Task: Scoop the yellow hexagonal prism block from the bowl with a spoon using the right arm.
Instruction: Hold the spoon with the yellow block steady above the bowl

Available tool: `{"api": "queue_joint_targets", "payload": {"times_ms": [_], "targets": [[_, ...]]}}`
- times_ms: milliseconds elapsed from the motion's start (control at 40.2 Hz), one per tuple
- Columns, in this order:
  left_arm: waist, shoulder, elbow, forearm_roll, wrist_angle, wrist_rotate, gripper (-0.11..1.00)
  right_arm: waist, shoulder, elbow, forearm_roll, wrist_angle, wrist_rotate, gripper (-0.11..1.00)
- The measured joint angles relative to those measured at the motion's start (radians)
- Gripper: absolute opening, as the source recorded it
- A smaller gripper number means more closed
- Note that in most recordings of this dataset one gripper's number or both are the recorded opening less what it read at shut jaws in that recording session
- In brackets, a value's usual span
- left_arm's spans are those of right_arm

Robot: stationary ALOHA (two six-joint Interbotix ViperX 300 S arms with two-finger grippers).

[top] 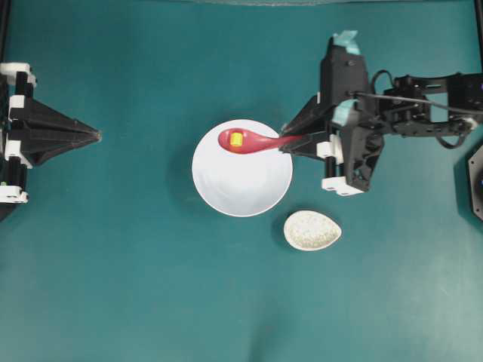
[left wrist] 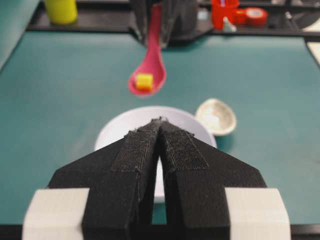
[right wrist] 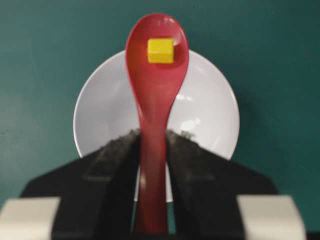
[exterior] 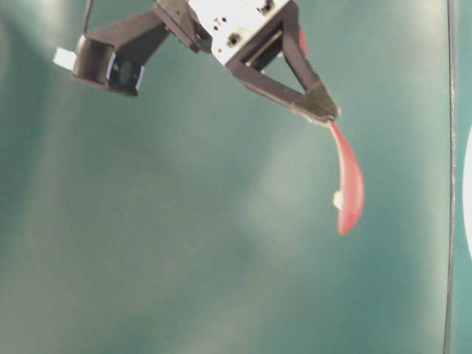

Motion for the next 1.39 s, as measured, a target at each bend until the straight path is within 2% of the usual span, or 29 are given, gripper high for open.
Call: {"api": "queue_joint_targets", "payload": {"times_ms": [1394], "targets": [[0.000,0.003,-0.002,0.000,-0.012,0.009,-0.01,0.000,-0.021,0.015,0.000,-0.020,0.002,0.24]]}}
